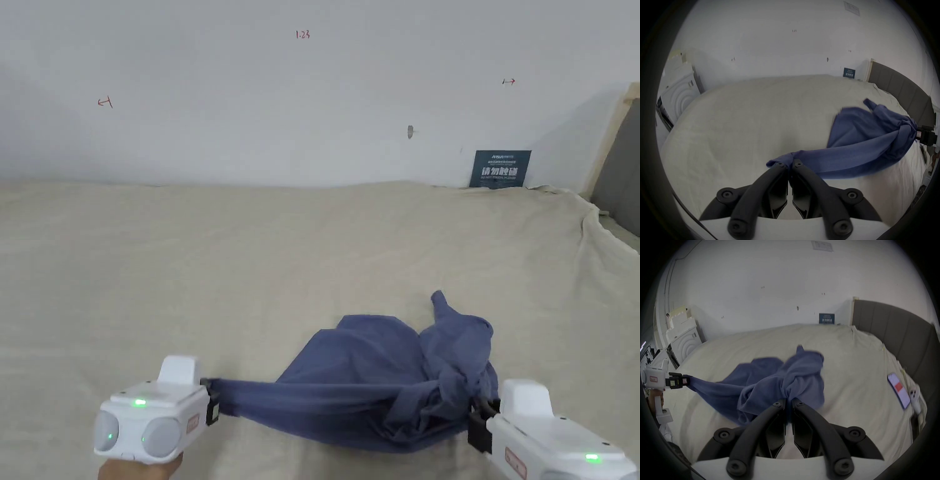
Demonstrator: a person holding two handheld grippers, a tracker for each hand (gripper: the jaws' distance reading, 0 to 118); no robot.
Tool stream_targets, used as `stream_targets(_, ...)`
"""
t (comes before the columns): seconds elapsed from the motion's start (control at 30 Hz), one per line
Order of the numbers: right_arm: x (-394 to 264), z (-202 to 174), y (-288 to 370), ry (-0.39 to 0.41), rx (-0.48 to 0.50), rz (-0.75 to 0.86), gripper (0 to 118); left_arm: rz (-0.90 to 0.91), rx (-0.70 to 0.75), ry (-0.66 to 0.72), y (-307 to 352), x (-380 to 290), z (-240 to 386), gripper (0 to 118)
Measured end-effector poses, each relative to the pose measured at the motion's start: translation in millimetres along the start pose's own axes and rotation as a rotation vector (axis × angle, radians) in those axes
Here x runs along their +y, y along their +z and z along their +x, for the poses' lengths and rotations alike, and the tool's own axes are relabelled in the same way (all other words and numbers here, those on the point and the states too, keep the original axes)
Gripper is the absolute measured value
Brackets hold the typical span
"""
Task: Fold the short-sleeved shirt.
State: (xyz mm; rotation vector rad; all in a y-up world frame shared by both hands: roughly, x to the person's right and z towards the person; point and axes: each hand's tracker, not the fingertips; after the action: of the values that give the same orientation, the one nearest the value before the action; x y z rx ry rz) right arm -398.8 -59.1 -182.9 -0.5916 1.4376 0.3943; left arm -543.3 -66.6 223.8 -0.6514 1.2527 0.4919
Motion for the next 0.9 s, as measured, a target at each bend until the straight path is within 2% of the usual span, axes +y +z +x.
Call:
stream_targets(0.37, -92.3, -5.3, 84.7, -0.092, 0.04, -0.085, 4, -0.063, -0.004, 0.07, 88.4, -107.8, -12.2, 1)
stream_targets(0.5, -121.5, -9.1, 104.8, -0.123, 0.03, -0.133, 4, -0.102, 0.008, 0.057, 110.9, -136.4, -15.7, 1)
stream_targets(0.67, -149.0, -10.0, 111.0, -0.159, 0.015, -0.181, 4, -0.137, 0.011, 0.069, 121.8, -157.0, -15.1, 1)
stream_targets(0.9, -154.8, -11.3, 100.2, -0.16, -0.018, -0.243, 5, -0.192, 0.041, 0.078, 101.6, -160.2, -13.7, 3)
